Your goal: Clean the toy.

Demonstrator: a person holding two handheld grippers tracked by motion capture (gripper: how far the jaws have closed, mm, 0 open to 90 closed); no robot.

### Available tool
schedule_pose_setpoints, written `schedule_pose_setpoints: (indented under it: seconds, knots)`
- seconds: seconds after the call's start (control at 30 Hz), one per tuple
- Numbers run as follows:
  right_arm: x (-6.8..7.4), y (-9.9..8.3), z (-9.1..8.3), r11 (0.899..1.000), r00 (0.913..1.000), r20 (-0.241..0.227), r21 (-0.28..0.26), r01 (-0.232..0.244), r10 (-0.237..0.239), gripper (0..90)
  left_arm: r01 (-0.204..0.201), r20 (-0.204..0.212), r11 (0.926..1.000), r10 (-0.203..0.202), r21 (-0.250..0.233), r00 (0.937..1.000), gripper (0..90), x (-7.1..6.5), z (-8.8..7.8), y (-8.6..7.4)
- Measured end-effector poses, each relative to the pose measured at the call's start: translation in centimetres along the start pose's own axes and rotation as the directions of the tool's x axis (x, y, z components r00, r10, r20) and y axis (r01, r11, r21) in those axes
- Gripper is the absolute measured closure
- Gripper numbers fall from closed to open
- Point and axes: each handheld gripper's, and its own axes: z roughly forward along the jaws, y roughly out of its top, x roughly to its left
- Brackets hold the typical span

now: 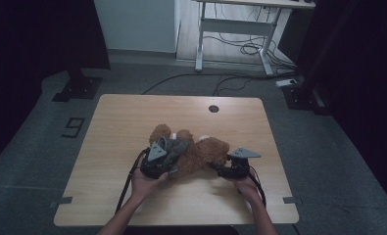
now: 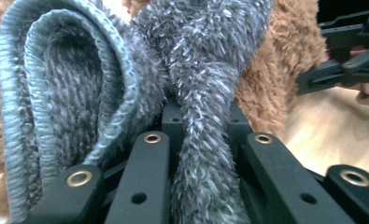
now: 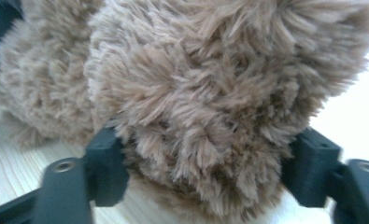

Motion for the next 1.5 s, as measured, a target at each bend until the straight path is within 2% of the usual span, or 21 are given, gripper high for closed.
schedule_pose_setpoints:
  seconds: [0.13, 0.3, 0.4, 0.47, 0.5, 0.57, 0.67, 0.73, 0.8, 0.9, 1.07, 1.13, 1.3, 1.4, 1.5]
  knots:
    - [0.2, -0.3, -0.3, 1.000, 0.9996, 0.020, 0.008, 0.020, -0.020, 40.3, -0.016, 0.006, 0.9999, 0.015, 0.002, 0.9999, 75.9, -0.8, -0.8, 1.2]
    - [0.2, -1.0, -0.5, 0.999, 0.9992, 0.025, -0.009, 0.032, -0.032, 46.1, -0.018, 0.000, 0.9996, 0.018, -0.024, 0.9998, 74.5, -1.1, -1.0, 4.1]
    - [0.2, -1.0, -0.6, 0.998, 0.9981, 0.027, -0.005, 0.056, -0.056, 46.5, -0.004, -0.003, 0.9992, 0.004, -0.040, 1.0000, 74.2, -0.8, -0.6, 5.9]
    - [0.3, -1.1, -0.6, 0.998, 0.9979, 0.027, -0.007, 0.059, -0.059, 46.5, 0.039, 0.017, 0.9989, -0.039, -0.028, 0.9991, 74.2, -0.1, 0.0, 6.7]
    - [0.2, -1.1, -0.6, 0.998, 0.9976, 0.028, -0.008, 0.063, -0.063, 46.6, 0.058, 0.024, 0.9982, -0.058, -0.014, 0.9981, 74.2, 0.0, 0.5, 6.8]
    - [0.2, -1.1, -0.6, 0.998, 0.9978, 0.027, -0.009, 0.062, -0.062, 46.7, 0.065, 0.038, 0.9975, -0.066, 0.028, 0.9971, 74.2, -0.3, 1.8, 6.5]
    - [0.2, -1.1, -0.6, 0.998, 0.9975, 0.025, -0.006, 0.066, -0.066, 46.8, 0.070, 0.093, 0.9968, -0.074, 0.039, 0.9929, 74.5, -1.9, 3.4, 6.0]
    - [0.2, -1.1, -0.6, 0.998, 0.9972, 0.028, -0.003, 0.070, -0.070, 46.8, 0.046, 0.106, 0.9984, -0.050, 0.032, 0.9931, 74.6, -3.1, 4.1, 6.0]
    - [0.2, -1.1, -0.6, 0.997, 0.9968, 0.035, 0.005, 0.072, -0.072, 46.8, 0.022, 0.092, 0.9993, -0.025, 0.031, 0.9954, 74.7, -3.6, 4.2, 6.0]
    - [0.0, -1.2, -0.7, 0.998, 0.9972, 0.027, 0.003, 0.070, -0.070, 46.8, 0.017, 0.062, 0.9990, -0.020, 0.042, 0.9979, 75.1, -2.3, 3.6, 5.5]
    - [0.2, -1.1, -0.5, 0.998, 0.9976, 0.022, -0.009, 0.065, -0.065, 48.0, 0.082, 0.006, 0.9962, -0.082, 0.027, 0.9966, 75.9, 1.3, 1.7, 4.0]
    - [0.2, -1.1, -0.5, 0.998, 0.9977, 0.025, -0.009, 0.063, -0.062, 48.3, 0.085, -0.032, 0.9961, -0.084, 0.027, 0.9960, 75.9, 2.4, 1.0, 3.6]
    - [0.1, -1.1, -0.5, 0.998, 0.9984, 0.022, -0.018, 0.053, -0.053, 49.4, 0.138, -0.094, 0.9901, -0.135, 0.024, 0.9863, 76.0, 5.4, -0.2, 2.2]
    - [0.1, -1.1, -0.4, 0.999, 0.9985, 0.019, -0.018, 0.052, -0.051, 49.9, 0.150, -0.097, 0.9885, -0.147, 0.021, 0.9843, 76.1, 6.2, -0.6, 1.7]
    - [0.1, -1.1, -0.4, 0.999, 0.9987, 0.017, -0.019, 0.049, -0.049, 50.1, 0.134, -0.120, 0.9906, -0.129, 0.029, 0.9844, 76.2, 6.4, -0.8, 1.8]
